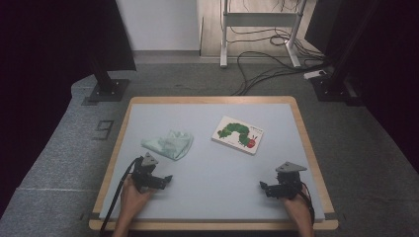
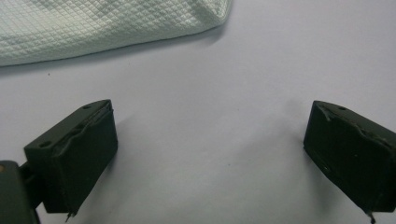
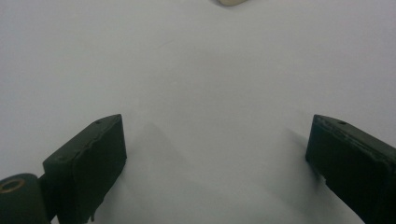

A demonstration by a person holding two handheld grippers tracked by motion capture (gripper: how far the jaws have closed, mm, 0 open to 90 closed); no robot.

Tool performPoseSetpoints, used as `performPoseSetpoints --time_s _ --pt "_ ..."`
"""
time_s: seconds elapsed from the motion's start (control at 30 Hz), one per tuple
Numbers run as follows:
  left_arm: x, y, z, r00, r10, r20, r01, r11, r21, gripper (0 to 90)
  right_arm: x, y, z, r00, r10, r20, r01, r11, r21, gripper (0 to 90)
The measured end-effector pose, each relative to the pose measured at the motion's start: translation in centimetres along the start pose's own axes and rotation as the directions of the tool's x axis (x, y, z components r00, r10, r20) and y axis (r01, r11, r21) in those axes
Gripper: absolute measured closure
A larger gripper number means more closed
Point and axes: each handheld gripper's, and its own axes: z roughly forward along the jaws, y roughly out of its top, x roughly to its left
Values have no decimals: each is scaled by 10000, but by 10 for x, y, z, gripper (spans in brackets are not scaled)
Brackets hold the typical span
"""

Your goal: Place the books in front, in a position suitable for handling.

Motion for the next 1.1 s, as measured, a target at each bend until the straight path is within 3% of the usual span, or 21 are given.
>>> performPoseSetpoints --time_s 0.9,1.1 --pt "-3 -3 -3 9999 -49 -132 48 10000 -75 54 0 1 0 10000 -34 28 34 10000 58 42" --pt "-4 -6 -7 9999 -53 -153 52 10000 -59 69 1 4 1 9999 132 83 -134 9997 190 29"
